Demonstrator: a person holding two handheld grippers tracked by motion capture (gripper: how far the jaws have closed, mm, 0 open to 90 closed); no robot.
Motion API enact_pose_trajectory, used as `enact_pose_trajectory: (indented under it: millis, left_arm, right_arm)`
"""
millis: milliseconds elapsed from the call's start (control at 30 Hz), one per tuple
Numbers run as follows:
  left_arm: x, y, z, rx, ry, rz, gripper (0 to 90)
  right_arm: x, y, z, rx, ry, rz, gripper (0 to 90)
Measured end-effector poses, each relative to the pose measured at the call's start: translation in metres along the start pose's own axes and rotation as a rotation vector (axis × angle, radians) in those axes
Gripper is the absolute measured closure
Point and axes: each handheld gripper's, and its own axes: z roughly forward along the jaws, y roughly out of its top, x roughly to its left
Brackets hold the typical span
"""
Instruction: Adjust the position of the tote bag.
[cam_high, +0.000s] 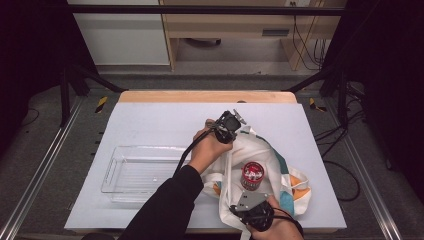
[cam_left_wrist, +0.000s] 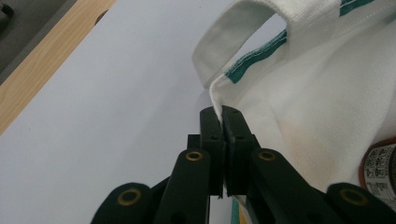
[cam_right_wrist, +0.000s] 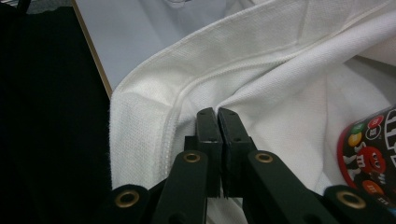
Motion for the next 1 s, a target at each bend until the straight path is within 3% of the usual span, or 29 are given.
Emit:
enact_pose_trajectory:
  millis: [300,433,567,733,867,1000]
  left_arm:
    - [-0.001,-0.008,-0.011,-0.050,0.007,-0.003,85.6]
    - [-0.003,-0.011,-0.023,-0.073,0.029,0.001,75.1]
    - [-0.005,-0.016,-0.040,-0.144,0.048,-0.010,63.8]
    - [-0.013,-0.025,-0.069,-0.209,0.051,0.024,58.0]
    - [-0.023,-0.037,-0.089,-0.247,0.048,0.050,56.0]
    - [-0.031,-0.048,-0.102,-0.260,0.028,0.055,53.9]
  right_arm:
    - [-0.001,0.000,-0.003,-0.010,-0.007,0.010,86.5]
    - [-0.002,0.000,-0.006,-0.026,-0.015,0.021,80.7]
    - [-0.004,0.001,-0.012,-0.037,-0.048,0.041,69.5]
    - [-0.010,0.004,-0.027,-0.062,-0.069,0.063,56.0]
    - [-0.017,0.007,-0.046,-0.101,-0.088,0.079,50.4]
    - [-0.026,0.012,-0.064,-0.145,-0.130,0.090,44.6]
